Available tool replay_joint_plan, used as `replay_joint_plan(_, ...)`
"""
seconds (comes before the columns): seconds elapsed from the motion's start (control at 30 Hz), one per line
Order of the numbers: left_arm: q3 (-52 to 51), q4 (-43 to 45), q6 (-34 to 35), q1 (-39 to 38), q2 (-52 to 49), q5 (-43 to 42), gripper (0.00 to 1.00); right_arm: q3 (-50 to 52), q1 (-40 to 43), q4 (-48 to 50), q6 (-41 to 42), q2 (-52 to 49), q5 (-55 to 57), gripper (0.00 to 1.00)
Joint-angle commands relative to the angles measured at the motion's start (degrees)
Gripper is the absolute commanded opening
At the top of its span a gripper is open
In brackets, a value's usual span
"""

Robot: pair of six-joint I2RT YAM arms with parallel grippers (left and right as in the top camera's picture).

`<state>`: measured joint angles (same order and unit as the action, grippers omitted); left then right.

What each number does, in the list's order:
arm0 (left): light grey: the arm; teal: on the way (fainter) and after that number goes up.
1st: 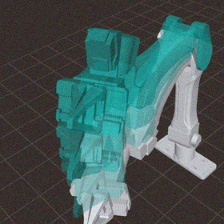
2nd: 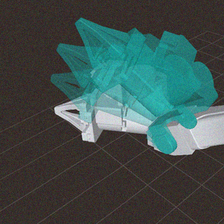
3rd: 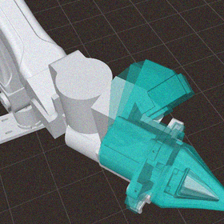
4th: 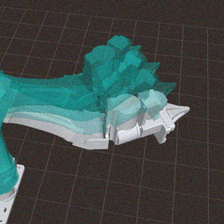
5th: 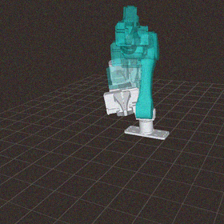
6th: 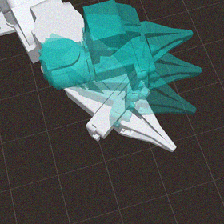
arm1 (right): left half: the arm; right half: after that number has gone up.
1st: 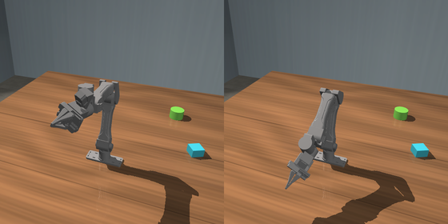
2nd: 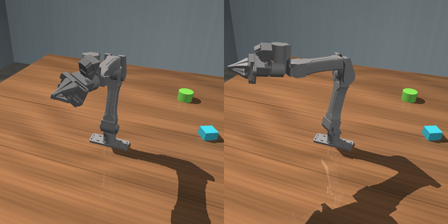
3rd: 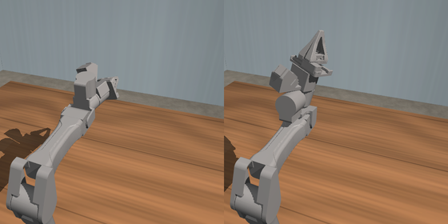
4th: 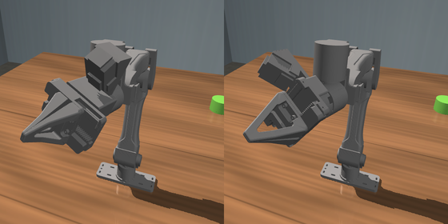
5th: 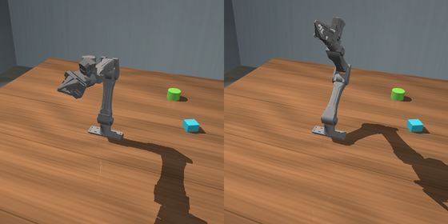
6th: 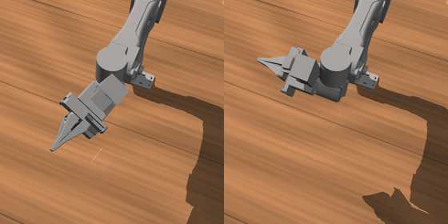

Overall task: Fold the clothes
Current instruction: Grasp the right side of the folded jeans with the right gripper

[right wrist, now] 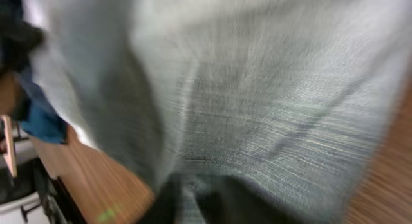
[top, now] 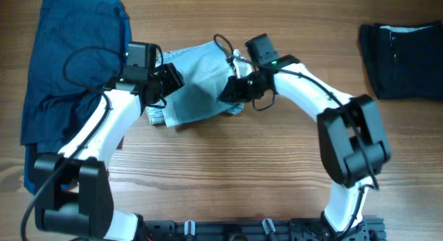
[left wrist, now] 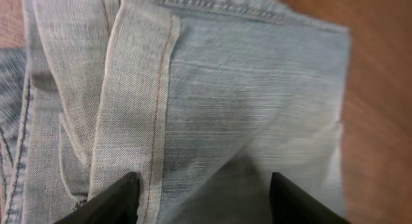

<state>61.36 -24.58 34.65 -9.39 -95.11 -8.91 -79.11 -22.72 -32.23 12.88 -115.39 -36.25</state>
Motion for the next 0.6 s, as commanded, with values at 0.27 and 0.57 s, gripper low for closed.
replay_joint_plan(0.27,0.4,0.4,0.5,-0.2,-6.9,2.0,0.05,-2.6,2.3,4.6,-2.2,4.2,3.1,0.57)
replay_joint_plan(0.57,0.4,0.4,0.5,-0.1,-14.4,4.0,0.04,-2.5,2.8,4.6,-2.3,3.5,5.8,0.62)
